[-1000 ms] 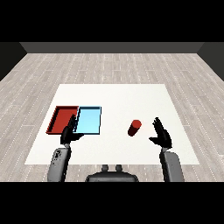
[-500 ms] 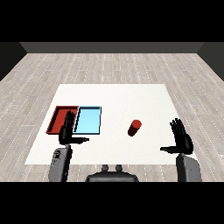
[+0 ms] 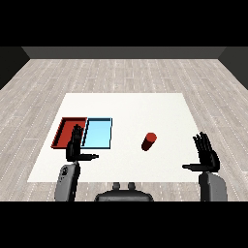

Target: Pick the red can and put it in the red box

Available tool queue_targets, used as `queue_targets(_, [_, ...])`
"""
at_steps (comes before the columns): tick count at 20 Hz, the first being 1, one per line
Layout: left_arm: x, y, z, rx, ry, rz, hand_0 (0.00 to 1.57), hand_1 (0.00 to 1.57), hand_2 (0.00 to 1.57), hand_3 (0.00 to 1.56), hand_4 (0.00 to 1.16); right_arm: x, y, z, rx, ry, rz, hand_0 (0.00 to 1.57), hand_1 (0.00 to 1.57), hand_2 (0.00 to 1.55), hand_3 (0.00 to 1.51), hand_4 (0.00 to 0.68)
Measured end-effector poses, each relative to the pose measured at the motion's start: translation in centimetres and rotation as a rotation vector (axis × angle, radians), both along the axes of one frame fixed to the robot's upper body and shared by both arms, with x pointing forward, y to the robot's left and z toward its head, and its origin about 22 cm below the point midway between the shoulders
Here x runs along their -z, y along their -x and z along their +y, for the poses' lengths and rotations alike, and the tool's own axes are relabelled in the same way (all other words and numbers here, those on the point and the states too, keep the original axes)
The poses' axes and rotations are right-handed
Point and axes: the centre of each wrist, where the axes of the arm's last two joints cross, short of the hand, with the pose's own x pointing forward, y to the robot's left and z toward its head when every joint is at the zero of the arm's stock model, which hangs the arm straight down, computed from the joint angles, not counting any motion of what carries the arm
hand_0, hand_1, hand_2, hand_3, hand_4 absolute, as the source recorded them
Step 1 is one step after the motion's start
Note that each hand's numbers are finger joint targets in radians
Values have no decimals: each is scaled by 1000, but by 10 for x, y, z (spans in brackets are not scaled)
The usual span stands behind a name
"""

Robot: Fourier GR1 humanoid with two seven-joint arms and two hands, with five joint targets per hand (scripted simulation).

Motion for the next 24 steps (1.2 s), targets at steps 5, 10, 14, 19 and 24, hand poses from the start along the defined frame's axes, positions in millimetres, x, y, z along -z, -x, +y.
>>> queue_targets(5, [-2,4,4,5,9,-13,0,0,0,0,0,7,-3,7,-11,-11,13,0,0,0,0,0])
queue_targets(10, [-6,2,4,-5,22,-17,0,0,0,0,0,6,-17,18,-20,-12,36,0,0,0,0,0])
queue_targets(14, [-8,0,9,-6,27,-17,0,0,0,0,0,6,-31,29,-29,-11,46,0,0,0,0,0])
queue_targets(19, [-10,-1,9,-6,32,-27,0,0,0,0,0,5,-47,37,-41,-24,67,0,0,0,0,0])
queue_targets(24, [-10,3,4,-11,46,-24,0,0,0,0,0,17,-64,59,-63,-76,107,0,0,0,0,0])
